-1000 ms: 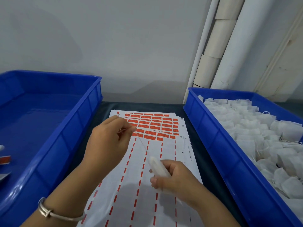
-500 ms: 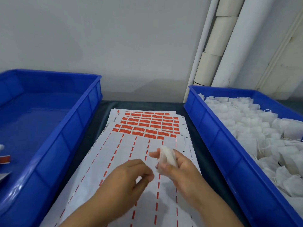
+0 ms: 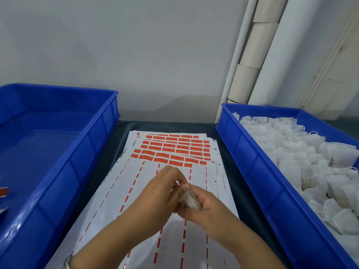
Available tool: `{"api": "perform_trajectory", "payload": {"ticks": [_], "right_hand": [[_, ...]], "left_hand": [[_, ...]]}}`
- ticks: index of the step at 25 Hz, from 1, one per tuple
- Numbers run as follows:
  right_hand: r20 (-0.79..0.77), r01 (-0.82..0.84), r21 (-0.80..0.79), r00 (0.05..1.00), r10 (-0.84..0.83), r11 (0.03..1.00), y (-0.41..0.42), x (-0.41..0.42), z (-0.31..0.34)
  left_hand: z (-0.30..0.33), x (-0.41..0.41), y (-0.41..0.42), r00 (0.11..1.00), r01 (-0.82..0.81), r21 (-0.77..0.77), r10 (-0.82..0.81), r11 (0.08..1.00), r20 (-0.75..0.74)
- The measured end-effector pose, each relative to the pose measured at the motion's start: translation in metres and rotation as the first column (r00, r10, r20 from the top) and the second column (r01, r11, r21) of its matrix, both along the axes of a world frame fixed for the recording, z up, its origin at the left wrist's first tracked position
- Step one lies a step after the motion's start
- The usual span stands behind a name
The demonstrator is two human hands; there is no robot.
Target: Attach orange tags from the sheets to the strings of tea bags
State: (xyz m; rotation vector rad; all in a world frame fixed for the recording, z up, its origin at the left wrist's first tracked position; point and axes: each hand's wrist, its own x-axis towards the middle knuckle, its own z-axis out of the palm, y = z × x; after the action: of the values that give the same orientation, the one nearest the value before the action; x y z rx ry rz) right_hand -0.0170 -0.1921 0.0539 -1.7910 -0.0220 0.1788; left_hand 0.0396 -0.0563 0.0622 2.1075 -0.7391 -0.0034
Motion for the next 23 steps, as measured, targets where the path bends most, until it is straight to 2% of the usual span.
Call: {"api": "perform_trajectory", "payload": {"ticks": [2,3,5,7,8,11,12,15,18,20,21,23], "right_hand": [[0.026,0.064,-0.046,0.998,-0.063,0.997,0.004,0.0,-0.002],[0.057,0.148,-0.051,0.988,-0.145,0.988,0.006,0.001,-0.004],[0.154,0.339,-0.044,0.932,-0.329,0.94,0.008,0.003,-0.009],[0.313,0.451,-0.129,0.864,-0.395,0.883,0.011,0.004,-0.016],[0.422,0.494,-0.19,0.821,-0.384,0.848,0.013,0.004,-0.019],[0.792,0.69,-0.323,0.572,-0.213,0.648,0.012,0.007,-0.027],[0.848,0.73,-0.345,0.512,-0.138,0.59,0.011,0.008,-0.029],[0.891,0.782,-0.389,0.453,-0.015,0.487,0.006,0.006,-0.034],[0.874,0.775,-0.449,0.484,0.038,0.445,0.004,0.003,-0.03],[0.827,0.743,-0.508,0.563,0.004,0.436,0.004,0.003,-0.024],[0.775,0.706,-0.534,0.629,-0.066,0.464,0.005,0.003,-0.021],[0.561,0.615,-0.516,0.769,-0.308,0.597,0.006,0.005,-0.012]], "left_hand": [[-0.003,-0.001,-0.004,0.995,-0.072,-0.023,0.07,0.997,-0.068],[-0.004,-0.001,-0.006,0.989,-0.108,-0.033,0.104,0.994,-0.105],[-0.006,-0.002,-0.009,0.972,-0.184,-0.033,0.177,0.982,-0.152],[-0.006,-0.002,-0.014,0.953,-0.253,-0.005,0.248,0.968,-0.172],[-0.006,-0.001,-0.016,0.943,-0.277,-0.005,0.271,0.961,-0.195],[-0.005,0.002,-0.023,0.908,-0.32,-0.037,0.295,0.947,-0.297],[-0.004,0.003,-0.024,0.898,-0.33,-0.038,0.301,0.943,-0.322],[-0.001,0.005,-0.029,0.875,-0.349,-0.013,0.321,0.937,-0.363],[0.002,0.006,-0.032,0.857,-0.359,0.009,0.333,0.933,-0.394],[0.002,0.004,-0.032,0.844,-0.361,-0.082,0.288,0.929,-0.452],[0.003,0.003,-0.029,0.845,-0.343,-0.154,0.233,0.927,-0.482],[0.004,0.002,-0.024,0.868,-0.249,-0.23,0.111,0.941,-0.484]]}}
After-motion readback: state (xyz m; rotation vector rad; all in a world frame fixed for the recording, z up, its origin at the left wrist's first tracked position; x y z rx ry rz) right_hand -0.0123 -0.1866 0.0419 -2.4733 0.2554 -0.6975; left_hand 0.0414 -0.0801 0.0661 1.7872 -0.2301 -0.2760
